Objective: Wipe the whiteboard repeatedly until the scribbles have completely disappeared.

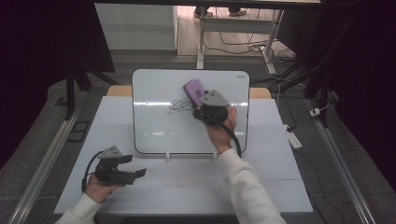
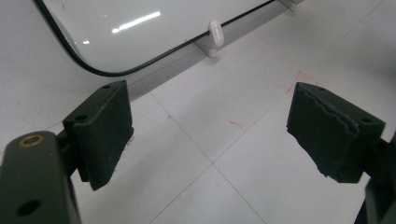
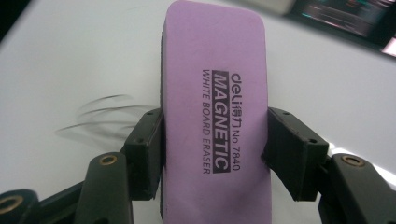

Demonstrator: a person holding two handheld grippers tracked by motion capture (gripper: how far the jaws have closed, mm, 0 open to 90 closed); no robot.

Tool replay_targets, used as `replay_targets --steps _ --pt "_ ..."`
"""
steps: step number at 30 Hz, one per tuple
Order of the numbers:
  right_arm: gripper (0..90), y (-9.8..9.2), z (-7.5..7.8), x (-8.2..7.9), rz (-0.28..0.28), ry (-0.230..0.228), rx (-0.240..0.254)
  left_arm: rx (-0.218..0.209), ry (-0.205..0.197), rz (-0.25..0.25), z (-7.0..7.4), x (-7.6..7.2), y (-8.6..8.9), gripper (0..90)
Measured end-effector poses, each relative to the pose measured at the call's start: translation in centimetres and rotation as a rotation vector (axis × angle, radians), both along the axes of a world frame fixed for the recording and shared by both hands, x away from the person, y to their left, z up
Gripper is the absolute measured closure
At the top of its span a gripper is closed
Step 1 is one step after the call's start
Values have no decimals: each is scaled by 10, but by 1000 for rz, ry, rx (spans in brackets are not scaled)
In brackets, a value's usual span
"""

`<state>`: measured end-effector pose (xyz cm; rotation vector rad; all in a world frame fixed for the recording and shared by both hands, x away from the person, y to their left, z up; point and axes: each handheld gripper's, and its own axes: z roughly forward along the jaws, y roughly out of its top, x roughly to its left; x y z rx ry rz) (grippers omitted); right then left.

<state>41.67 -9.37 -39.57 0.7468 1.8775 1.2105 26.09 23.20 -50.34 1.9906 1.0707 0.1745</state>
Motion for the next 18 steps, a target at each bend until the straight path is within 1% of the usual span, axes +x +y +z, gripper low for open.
replay_targets --steps 1,2,3,4,5,6,7,8,9,10,12,15,16,17,18 --pt "398 0 0 0 0 0 0 0 -1 1 0 -1 0 152" --pt "398 -18 6 7 -33 15 70 1 -2 2 0 -1 0 151" --pt "398 -19 6 8 -29 21 83 -1 -1 3 0 -1 0 152" --pt "397 -14 4 6 -29 12 67 -1 -2 3 1 -1 0 152" --pt "397 -6 0 3 -11 11 47 0 -2 4 1 -1 0 152" --pt "397 3 -5 0 22 18 31 0 -3 3 1 -1 0 152" --pt "397 3 -5 0 22 18 31 1 -2 4 0 -1 0 152" --pt "397 24 -16 -9 87 25 -10 2 -1 5 0 0 0 151" --pt "397 24 -16 -9 87 25 -10 2 0 4 0 0 0 151" --pt "398 41 -27 -18 135 28 -51 3 2 3 0 0 0 151" --pt "397 47 -32 -23 156 35 -59 2 3 1 0 0 0 151" --pt "398 45 -32 -23 158 39 -69 0 1 2 0 0 0 151" --pt "398 38 -27 -21 116 34 -72 1 0 1 0 0 1 152" --pt "398 34 -25 -19 95 27 -75 0 0 1 0 -1 0 152" --pt "398 29 -22 -17 72 29 -67 0 1 0 0 -1 0 151"
